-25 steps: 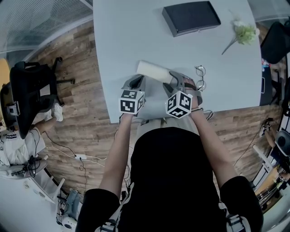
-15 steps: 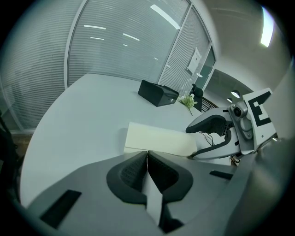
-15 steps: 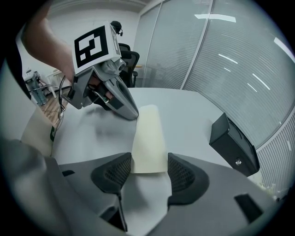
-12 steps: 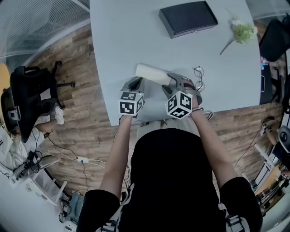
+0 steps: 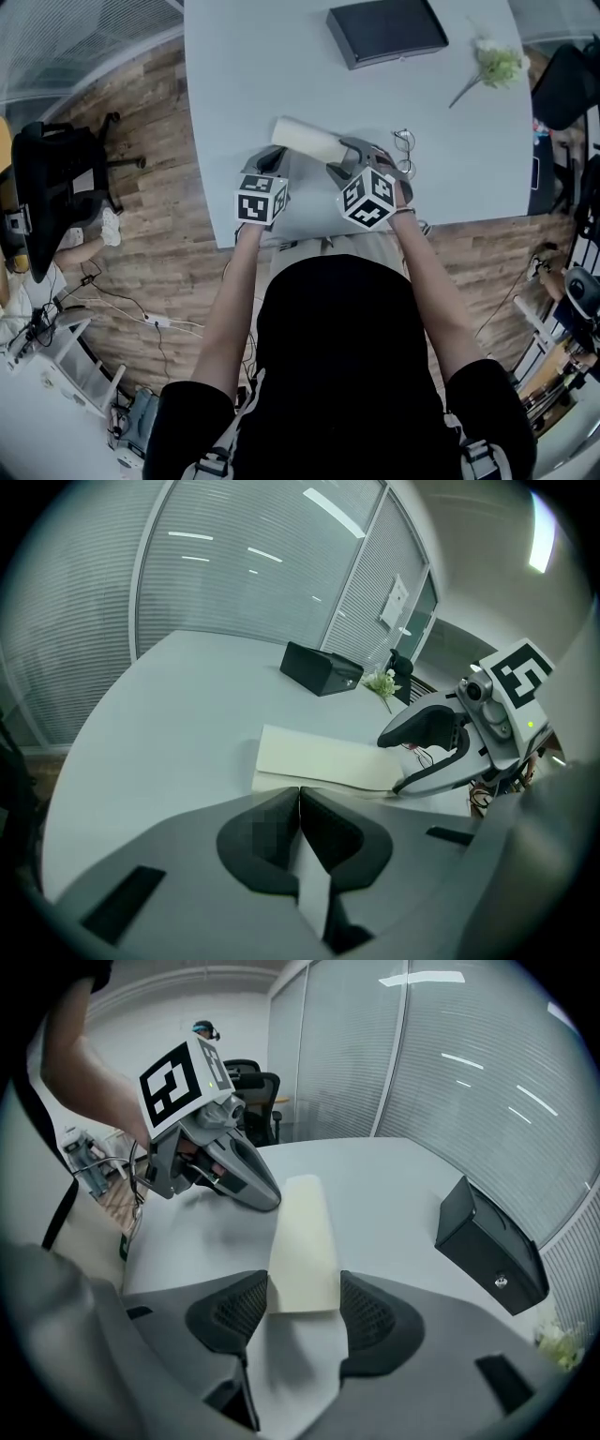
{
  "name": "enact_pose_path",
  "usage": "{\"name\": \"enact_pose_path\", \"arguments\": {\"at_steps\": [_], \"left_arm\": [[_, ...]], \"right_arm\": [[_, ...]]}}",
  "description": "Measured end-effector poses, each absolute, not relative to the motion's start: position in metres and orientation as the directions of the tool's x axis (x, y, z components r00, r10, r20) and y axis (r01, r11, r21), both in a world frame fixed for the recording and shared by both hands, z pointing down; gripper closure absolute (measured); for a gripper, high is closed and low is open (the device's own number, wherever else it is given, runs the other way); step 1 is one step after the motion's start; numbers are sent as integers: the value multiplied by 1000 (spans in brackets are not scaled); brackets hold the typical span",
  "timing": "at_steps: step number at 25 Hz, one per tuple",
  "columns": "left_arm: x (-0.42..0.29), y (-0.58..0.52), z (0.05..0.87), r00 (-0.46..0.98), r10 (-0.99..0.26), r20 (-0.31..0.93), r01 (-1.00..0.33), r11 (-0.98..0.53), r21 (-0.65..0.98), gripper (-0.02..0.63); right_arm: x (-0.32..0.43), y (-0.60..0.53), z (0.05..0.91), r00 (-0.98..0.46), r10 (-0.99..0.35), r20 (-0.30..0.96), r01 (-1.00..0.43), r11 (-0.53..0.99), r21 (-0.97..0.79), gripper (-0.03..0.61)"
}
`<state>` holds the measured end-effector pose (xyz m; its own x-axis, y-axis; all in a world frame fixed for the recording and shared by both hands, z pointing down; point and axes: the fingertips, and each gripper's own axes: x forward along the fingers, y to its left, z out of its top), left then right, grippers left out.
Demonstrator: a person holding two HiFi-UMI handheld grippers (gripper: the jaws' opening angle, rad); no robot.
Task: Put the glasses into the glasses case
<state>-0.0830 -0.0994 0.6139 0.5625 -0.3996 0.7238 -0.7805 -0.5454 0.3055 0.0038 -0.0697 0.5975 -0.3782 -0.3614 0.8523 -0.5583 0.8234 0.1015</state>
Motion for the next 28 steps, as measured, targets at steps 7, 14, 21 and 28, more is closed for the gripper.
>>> {"name": "enact_pose_path", "arguments": {"at_steps": [7, 14, 21, 28], "left_arm": [[-84, -99, 614, 565, -393, 726, -776, -551, 305, 589], [-83, -98, 613, 561, -385, 733, -774, -558, 299, 589], [-82, -97, 610, 560, -387, 733, -775, -558, 297, 589], [-81, -97, 602, 567, -397, 721, -773, -559, 300, 589]], "right_arm": [[5, -71, 595, -400, -348, 848, -567, 821, 69, 308], [6, -73, 586, -373, -392, 841, -569, 813, 126, 314], [10, -75, 576, -378, -411, 829, -582, 802, 132, 330], [11, -76, 570, -377, -422, 825, -579, 802, 146, 344]]}}
